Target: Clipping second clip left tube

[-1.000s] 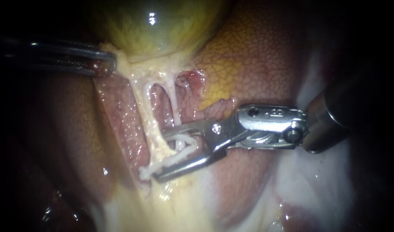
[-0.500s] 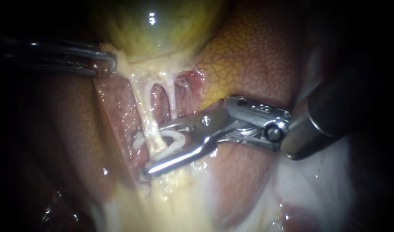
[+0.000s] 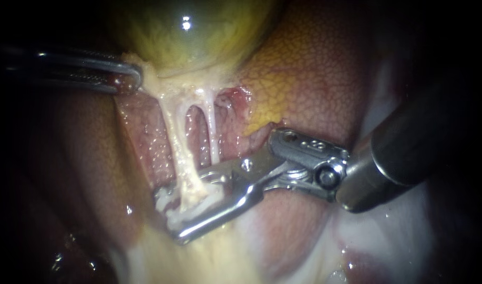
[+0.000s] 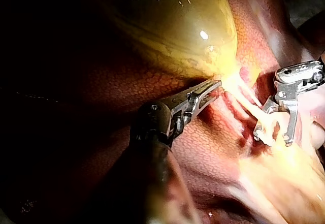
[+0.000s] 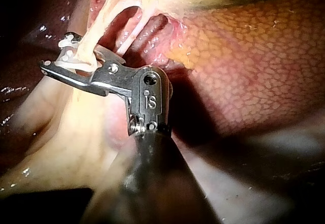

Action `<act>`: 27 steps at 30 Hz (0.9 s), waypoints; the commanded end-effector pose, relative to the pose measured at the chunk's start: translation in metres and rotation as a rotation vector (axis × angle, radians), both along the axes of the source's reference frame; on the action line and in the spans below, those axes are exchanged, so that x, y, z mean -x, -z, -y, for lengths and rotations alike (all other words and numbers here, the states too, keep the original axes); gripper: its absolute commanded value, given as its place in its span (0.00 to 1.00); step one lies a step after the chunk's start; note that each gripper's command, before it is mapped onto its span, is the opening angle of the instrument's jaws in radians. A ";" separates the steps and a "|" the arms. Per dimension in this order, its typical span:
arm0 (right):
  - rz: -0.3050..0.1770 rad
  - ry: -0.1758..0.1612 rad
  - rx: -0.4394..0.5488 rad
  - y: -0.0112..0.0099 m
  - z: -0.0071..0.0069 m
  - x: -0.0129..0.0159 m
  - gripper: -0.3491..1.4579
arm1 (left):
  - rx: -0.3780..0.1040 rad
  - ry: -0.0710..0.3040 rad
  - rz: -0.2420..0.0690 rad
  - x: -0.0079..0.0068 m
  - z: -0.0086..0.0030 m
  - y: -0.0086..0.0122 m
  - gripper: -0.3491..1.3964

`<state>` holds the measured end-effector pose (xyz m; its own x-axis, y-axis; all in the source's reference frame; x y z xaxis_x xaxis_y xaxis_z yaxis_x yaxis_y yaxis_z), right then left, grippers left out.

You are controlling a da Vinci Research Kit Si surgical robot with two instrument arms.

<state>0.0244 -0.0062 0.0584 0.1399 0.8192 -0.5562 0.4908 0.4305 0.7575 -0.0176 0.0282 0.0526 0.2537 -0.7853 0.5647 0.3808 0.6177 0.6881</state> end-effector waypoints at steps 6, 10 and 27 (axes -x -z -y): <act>0.000 -0.029 -0.010 -0.0002 -0.0007 0.0002 0.36 | 0.000 0.000 0.000 0.0000 0.0000 0.0000 0.00; 0.016 -0.042 -0.022 -0.0003 -0.0010 0.0002 0.33 | 0.000 0.000 0.000 0.0000 0.0000 0.0000 0.00; 0.107 -0.054 -0.125 -0.0007 -0.0015 0.0003 0.00 | 0.000 0.000 0.000 0.0000 0.0000 0.0000 0.00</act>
<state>0.0241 -0.0046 0.0590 0.1456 0.8901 -0.4318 0.3800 0.3527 0.8551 -0.0176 0.0282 0.0527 0.2535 -0.7856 0.5644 0.3814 0.6174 0.6880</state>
